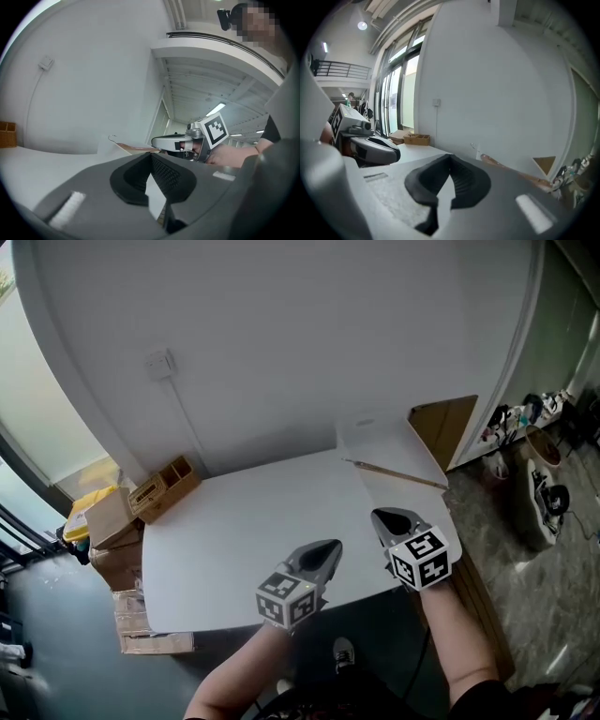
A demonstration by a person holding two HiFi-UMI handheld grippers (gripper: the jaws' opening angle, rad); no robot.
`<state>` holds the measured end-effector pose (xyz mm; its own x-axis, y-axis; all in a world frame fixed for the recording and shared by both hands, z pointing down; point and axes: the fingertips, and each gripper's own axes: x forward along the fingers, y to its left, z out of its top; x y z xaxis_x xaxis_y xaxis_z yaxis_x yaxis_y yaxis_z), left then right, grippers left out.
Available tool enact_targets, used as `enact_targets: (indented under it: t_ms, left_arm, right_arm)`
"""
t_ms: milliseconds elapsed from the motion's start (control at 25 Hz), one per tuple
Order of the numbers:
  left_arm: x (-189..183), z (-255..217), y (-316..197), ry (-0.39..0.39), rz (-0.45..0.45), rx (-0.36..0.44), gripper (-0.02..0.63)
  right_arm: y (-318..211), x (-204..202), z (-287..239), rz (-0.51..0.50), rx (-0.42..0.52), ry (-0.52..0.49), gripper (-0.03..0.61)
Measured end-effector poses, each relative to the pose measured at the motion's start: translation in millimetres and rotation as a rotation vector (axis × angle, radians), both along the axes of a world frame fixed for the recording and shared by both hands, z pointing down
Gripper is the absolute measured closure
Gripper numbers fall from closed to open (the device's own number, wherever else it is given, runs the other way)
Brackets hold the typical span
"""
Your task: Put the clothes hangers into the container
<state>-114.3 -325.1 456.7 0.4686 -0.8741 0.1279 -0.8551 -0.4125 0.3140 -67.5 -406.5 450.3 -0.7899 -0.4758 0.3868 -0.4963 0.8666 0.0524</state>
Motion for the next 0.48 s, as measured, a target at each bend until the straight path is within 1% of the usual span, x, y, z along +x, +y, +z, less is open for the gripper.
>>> enact_targets:
  t_ms: [320,480]
  left_arm:
    - [-8,-6,82,0.016,0.042,0.018,0.609]
    - [-13,-5,124,0.021,0.07,0.025,0.609]
  right_arm:
    - [108,3,2,0.046,-0.066,-0.101,0.577]
    - [159,2,12,0.067,-0.11,-0.135,0.577]
